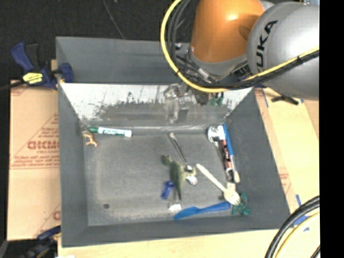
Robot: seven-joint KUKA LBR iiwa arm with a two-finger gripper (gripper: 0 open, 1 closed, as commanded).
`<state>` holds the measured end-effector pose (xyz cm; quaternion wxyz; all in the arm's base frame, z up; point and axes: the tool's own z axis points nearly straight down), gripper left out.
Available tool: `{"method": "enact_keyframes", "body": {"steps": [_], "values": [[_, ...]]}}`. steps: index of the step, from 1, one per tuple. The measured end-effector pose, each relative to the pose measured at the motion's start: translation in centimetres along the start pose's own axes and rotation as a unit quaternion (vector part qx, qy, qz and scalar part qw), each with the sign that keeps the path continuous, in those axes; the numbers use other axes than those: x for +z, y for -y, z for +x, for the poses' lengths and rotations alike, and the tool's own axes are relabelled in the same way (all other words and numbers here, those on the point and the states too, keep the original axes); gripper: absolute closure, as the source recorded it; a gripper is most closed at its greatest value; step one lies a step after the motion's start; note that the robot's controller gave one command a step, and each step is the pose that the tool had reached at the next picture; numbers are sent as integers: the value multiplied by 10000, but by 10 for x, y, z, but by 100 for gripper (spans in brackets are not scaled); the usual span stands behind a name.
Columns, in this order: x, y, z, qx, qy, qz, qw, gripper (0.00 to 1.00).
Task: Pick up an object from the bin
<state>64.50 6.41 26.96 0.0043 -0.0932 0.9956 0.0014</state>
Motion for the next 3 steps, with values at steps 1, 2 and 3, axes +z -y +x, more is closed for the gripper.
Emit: {"method": "enact_keyframes", "body": {"steps": [1,2,3], "values": [[25,26,47,-242,23,14,9997,100],[25,80,51,-614,69,22,9981,100],[88,64,64,-591,37,-10,9982,100]]}}
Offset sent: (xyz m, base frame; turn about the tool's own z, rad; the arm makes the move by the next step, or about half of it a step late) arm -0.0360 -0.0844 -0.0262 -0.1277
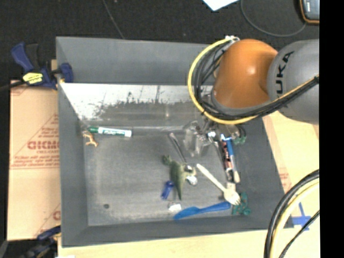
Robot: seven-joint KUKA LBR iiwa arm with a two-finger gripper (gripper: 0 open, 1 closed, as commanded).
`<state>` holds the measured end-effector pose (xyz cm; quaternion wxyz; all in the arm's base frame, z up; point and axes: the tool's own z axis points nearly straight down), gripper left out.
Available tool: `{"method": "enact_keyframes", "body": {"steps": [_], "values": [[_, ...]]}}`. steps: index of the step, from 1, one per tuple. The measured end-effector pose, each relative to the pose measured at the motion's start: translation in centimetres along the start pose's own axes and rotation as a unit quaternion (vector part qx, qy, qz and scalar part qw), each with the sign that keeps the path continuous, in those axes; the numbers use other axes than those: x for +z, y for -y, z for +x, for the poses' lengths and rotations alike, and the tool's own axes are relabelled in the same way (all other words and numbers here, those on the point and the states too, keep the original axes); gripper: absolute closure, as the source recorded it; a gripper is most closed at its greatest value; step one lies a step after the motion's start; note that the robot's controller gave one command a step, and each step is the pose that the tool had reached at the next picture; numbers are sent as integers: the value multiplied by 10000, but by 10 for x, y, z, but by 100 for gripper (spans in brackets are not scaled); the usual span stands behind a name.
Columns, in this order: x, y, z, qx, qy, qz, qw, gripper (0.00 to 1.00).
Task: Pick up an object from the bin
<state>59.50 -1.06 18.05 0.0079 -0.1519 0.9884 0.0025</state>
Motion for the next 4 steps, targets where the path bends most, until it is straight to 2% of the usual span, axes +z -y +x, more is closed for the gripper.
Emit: {"method": "enact_keyframes", "body": {"steps": [1,2,3,4], "values": [[-14,-9,-32,-289,112,53,9995,100],[29,6,-47,-682,40,29,9977,100],[18,1,11,-446,136,60,9989,100],[26,4,-3,-691,139,73,9975,100]]}}
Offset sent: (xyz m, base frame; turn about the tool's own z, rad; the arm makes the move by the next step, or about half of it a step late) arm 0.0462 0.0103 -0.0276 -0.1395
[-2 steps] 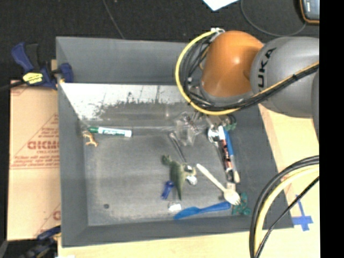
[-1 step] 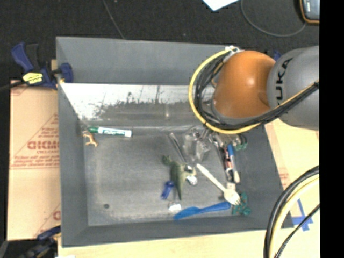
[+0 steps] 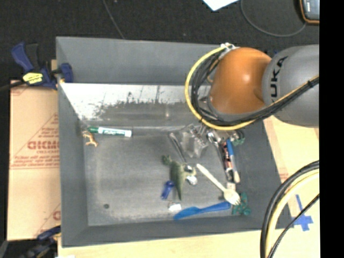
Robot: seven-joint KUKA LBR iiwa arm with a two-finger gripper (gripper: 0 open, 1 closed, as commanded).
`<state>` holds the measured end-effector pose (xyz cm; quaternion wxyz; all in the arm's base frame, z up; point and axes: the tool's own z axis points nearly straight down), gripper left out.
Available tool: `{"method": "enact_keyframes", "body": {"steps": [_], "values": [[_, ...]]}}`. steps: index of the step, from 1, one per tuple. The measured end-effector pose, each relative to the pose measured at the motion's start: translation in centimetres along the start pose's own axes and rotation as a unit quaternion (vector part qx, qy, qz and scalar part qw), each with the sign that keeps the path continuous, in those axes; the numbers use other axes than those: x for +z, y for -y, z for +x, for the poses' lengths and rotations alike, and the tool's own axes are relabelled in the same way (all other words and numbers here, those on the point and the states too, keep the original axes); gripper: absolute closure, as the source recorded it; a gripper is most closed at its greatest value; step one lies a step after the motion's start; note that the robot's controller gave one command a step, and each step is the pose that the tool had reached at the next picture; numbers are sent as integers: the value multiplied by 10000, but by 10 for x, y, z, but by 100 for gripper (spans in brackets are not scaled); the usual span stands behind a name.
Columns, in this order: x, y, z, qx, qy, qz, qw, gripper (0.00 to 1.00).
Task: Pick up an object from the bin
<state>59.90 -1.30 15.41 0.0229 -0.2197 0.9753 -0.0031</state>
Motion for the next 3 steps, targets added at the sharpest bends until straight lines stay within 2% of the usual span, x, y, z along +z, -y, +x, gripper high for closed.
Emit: {"method": "enact_keyframes", "body": {"steps": [1,2,3], "values": [[82,-7,25,-1196,20,6,9928,100],[62,27,-32,-1558,93,47,9877,100],[62,27,-33,-1551,94,43,9879,100]]}}
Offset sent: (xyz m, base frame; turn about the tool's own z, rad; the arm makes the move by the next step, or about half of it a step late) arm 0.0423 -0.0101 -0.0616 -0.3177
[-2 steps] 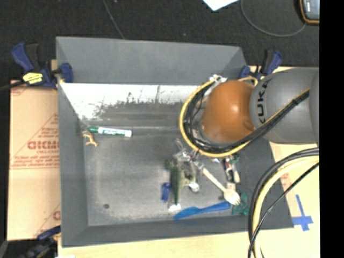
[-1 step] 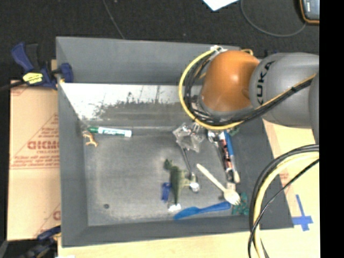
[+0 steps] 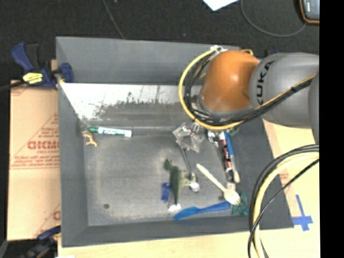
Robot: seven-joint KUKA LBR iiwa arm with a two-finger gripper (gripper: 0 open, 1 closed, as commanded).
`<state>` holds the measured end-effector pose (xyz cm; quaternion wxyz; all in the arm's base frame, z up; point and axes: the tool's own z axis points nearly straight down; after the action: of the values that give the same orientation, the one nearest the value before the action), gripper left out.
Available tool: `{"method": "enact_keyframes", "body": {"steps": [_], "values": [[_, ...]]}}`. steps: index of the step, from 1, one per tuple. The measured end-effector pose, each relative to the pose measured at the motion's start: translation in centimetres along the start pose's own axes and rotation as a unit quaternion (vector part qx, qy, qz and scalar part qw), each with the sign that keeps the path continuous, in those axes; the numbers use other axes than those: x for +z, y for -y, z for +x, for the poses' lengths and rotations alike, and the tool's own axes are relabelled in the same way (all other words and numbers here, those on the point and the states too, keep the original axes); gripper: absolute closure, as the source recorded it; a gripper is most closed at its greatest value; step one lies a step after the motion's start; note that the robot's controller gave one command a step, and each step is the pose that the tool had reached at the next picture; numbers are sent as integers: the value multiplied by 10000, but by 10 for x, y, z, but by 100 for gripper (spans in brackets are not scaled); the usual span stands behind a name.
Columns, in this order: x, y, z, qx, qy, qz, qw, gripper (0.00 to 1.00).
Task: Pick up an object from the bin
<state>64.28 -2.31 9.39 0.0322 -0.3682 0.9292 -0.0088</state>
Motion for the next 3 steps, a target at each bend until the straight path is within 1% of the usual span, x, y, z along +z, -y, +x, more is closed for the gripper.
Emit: {"method": "enact_keyframes", "body": {"steps": [1,2,3], "values": [[21,57,62,-450,9,24,9990,100],[-42,13,-7,1469,37,8,9891,100],[15,62,47,-844,15,38,9964,100]]}}
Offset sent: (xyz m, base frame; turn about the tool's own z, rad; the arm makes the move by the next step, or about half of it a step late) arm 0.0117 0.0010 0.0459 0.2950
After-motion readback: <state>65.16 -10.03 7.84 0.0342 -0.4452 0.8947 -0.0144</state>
